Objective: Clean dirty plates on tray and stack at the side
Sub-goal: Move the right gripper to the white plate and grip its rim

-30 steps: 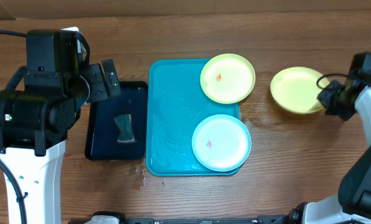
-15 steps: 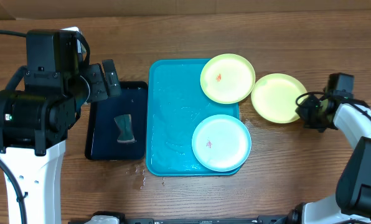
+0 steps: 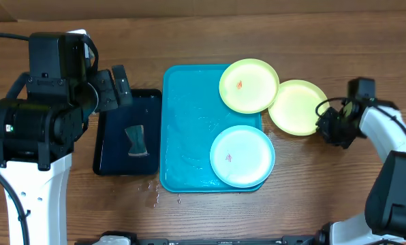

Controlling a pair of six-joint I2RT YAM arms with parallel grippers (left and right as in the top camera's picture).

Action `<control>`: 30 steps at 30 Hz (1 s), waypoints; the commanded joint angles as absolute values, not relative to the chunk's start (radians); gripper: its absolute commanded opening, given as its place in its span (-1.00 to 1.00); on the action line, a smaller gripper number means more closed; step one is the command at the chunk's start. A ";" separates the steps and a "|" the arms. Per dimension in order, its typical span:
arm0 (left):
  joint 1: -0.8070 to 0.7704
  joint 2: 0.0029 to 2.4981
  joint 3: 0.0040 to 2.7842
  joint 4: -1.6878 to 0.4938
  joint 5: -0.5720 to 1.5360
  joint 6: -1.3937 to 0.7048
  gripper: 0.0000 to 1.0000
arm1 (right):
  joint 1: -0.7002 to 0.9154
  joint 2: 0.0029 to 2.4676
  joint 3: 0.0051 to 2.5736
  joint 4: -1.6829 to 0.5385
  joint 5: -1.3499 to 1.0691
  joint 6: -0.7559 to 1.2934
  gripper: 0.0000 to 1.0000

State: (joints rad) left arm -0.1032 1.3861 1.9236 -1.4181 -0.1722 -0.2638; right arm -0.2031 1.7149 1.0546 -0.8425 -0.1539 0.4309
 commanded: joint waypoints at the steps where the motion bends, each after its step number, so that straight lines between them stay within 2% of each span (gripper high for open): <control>1: -0.105 1.388 1.927 -1.417 -0.167 -0.285 0.99 | -0.203 1.668 1.256 -0.973 -0.264 0.340 -0.46; 5: -0.105 1.388 1.927 -1.417 -0.167 -0.285 1.00 | -0.184 1.668 1.373 -1.195 -0.298 0.306 -0.40; 11: -0.105 1.388 1.927 -1.417 -0.167 -0.285 1.00 | -0.140 1.668 1.338 -1.297 -0.297 0.305 -0.38; 30: -0.105 1.388 1.927 -1.417 -0.167 -0.285 1.00 | 0.150 1.669 1.024 -1.122 -0.309 0.318 -0.38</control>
State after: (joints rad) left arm -0.1032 1.3861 1.9236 -1.4181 -0.1719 -0.2638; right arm 0.1352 1.6741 1.0508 -1.1339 -0.3012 0.3134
